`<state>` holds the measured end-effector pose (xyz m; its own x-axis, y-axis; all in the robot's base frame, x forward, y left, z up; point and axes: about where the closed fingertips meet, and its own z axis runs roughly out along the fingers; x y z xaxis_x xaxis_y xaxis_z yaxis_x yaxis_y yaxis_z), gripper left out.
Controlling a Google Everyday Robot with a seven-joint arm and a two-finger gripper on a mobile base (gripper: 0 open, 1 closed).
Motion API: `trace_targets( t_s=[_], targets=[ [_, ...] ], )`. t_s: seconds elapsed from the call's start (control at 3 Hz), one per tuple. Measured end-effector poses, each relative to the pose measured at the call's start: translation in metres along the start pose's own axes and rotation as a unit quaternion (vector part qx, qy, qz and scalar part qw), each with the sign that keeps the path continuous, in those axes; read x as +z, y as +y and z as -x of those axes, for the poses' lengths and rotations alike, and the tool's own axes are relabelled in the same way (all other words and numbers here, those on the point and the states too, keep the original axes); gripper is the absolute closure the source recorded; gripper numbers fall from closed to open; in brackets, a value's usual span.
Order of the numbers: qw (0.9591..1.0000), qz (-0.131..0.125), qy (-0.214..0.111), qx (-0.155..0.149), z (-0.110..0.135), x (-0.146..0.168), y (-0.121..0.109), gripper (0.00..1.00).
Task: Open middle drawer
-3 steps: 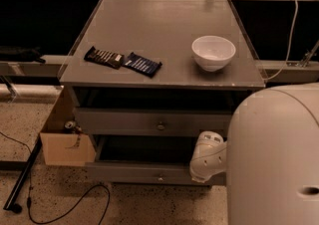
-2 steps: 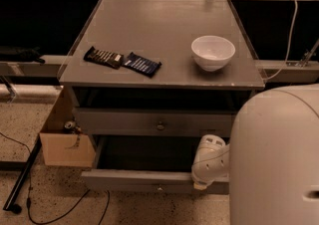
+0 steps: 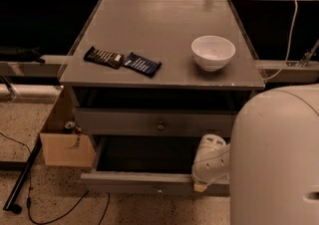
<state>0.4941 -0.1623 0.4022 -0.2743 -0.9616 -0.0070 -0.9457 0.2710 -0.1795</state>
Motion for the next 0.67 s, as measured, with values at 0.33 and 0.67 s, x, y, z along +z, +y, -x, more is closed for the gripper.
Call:
trace_targets(
  t_s=[0.33,0.67],
  targets=[
    [1.0000,0.000,0.000,0.000,0.0000,0.0000,0.0000,0.62],
    [1.0000,0.000,0.000,0.000,0.0000,0.0000,0.0000,0.38]
  ],
)
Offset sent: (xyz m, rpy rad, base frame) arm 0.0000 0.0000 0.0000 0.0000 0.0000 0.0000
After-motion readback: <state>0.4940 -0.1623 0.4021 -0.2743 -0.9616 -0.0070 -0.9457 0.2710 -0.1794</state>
